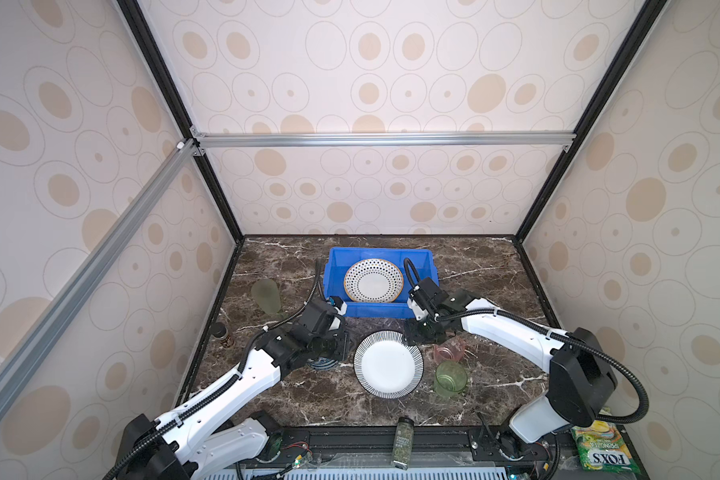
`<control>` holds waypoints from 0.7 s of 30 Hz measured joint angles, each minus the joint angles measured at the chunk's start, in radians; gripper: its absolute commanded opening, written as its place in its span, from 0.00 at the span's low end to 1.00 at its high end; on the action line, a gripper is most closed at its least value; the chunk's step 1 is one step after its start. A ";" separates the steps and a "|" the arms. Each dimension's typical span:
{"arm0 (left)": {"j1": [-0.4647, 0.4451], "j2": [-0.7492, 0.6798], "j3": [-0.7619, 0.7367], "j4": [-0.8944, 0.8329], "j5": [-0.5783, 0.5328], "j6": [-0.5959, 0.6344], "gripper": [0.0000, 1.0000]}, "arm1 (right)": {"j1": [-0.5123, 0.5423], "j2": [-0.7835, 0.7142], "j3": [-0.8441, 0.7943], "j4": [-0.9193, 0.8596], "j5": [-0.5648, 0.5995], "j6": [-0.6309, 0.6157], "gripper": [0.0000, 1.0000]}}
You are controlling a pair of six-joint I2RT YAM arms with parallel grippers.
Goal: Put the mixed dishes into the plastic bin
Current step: 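Move both grippers back toward the black-striped white plate on the table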
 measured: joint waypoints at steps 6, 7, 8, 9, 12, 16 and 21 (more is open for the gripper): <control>-0.097 -0.048 -0.061 -0.009 0.010 -0.138 0.46 | 0.000 0.000 0.001 0.008 0.008 -0.003 0.60; -0.114 -0.053 -0.069 -0.011 0.010 -0.164 0.48 | 0.000 0.000 0.001 0.009 0.011 -0.004 0.60; -0.127 -0.056 -0.077 -0.011 0.009 -0.185 0.52 | 0.000 0.000 0.001 0.010 0.013 -0.004 0.60; -0.142 -0.059 -0.085 -0.013 0.006 -0.211 0.53 | 0.000 -0.001 0.001 0.011 0.014 -0.004 0.60; -0.178 -0.068 -0.125 -0.010 -0.014 -0.290 0.52 | 0.000 -0.016 0.000 0.020 0.015 -0.008 0.60; -0.201 -0.092 -0.208 0.019 -0.030 -0.402 0.53 | 0.000 -0.063 -0.009 0.043 0.016 -0.012 0.60; -0.211 -0.069 -0.262 0.085 -0.048 -0.501 0.53 | 0.000 -0.105 -0.011 0.051 0.018 -0.029 0.60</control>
